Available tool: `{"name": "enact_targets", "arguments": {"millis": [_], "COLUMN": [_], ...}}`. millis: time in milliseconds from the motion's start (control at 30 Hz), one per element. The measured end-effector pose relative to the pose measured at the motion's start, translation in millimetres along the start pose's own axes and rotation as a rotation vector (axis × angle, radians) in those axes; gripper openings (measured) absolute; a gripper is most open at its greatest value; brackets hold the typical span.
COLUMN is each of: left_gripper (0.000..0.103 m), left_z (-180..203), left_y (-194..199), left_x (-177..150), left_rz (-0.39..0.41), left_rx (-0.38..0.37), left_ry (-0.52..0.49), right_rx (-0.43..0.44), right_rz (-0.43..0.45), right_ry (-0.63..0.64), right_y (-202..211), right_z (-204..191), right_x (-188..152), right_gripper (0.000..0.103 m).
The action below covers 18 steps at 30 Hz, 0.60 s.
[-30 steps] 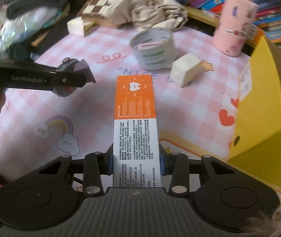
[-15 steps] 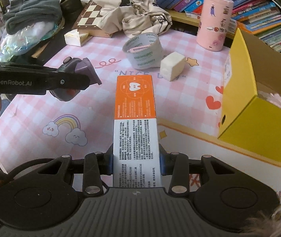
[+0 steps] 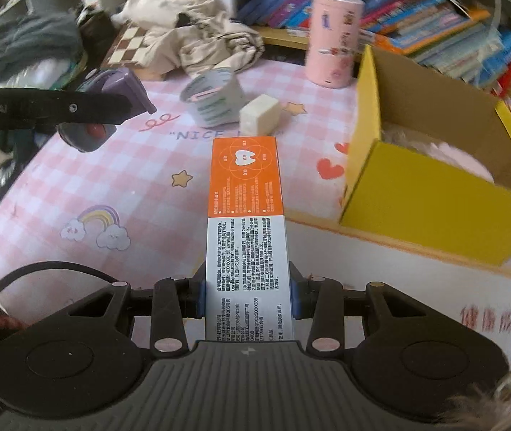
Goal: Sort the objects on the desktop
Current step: 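Carry the toy truck in left gripper and usmile box in right gripper to the yellow box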
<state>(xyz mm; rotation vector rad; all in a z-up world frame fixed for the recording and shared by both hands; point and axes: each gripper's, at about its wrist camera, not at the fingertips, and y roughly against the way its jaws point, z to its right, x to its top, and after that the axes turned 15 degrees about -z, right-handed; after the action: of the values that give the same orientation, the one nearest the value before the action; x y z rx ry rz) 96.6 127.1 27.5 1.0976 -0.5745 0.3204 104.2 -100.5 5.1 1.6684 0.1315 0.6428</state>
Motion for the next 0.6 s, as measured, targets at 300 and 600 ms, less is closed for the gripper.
{"name": "enact_targets", "arguments": {"millis": [300,600], "left_gripper": [0.04,0.04], "left_z": [14.9,30.9], "left_y": [-12.2,-19.4], "left_x": [-8.8,-11.7], "left_rz": [-0.048,-0.067], "left_rx": [-0.042,-0.064], "left_ry": [0.001,-0.026], "right_rx": [0.022,0.021], "right_rz": [0.008,-0.018], "right_ry": [-0.125,-0.118], "right_y": [1.9,1.8], "right_z": [5.8,4.1], "right_x": [-19.7,-36.7], "right_gripper": [0.037,0.037]}}
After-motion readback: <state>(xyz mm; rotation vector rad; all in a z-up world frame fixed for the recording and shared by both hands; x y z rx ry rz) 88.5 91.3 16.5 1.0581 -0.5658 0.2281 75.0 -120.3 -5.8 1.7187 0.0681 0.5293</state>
